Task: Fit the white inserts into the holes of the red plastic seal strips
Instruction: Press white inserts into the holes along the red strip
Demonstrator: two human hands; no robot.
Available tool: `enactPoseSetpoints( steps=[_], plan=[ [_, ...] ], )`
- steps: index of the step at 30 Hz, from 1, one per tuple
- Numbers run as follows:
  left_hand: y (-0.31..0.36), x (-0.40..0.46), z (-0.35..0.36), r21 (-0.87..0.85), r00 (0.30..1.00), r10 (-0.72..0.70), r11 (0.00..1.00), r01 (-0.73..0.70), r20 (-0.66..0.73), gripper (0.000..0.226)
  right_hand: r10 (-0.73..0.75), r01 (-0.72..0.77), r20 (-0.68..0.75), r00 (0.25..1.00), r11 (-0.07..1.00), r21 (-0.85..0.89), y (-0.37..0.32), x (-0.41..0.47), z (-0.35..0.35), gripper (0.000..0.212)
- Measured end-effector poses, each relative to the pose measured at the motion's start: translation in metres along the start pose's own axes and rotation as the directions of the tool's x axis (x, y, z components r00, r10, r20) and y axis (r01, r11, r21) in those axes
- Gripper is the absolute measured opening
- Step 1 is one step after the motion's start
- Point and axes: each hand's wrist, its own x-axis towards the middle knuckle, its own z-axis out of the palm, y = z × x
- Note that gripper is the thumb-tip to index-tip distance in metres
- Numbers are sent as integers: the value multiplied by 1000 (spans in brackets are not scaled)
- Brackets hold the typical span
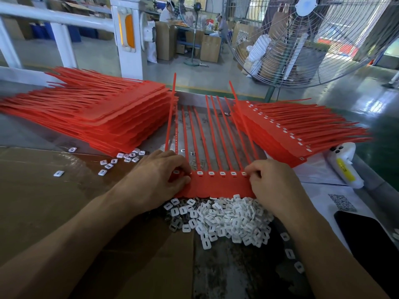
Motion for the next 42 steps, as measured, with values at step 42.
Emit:
enactPoseSetpoints(
  steps=[42],
  plan=[
    [2, -1, 0, 6, 999, 30, 1000, -30, -43, 24, -249, 160, 206, 946, 915, 369, -10, -6, 0, 6]
  ],
)
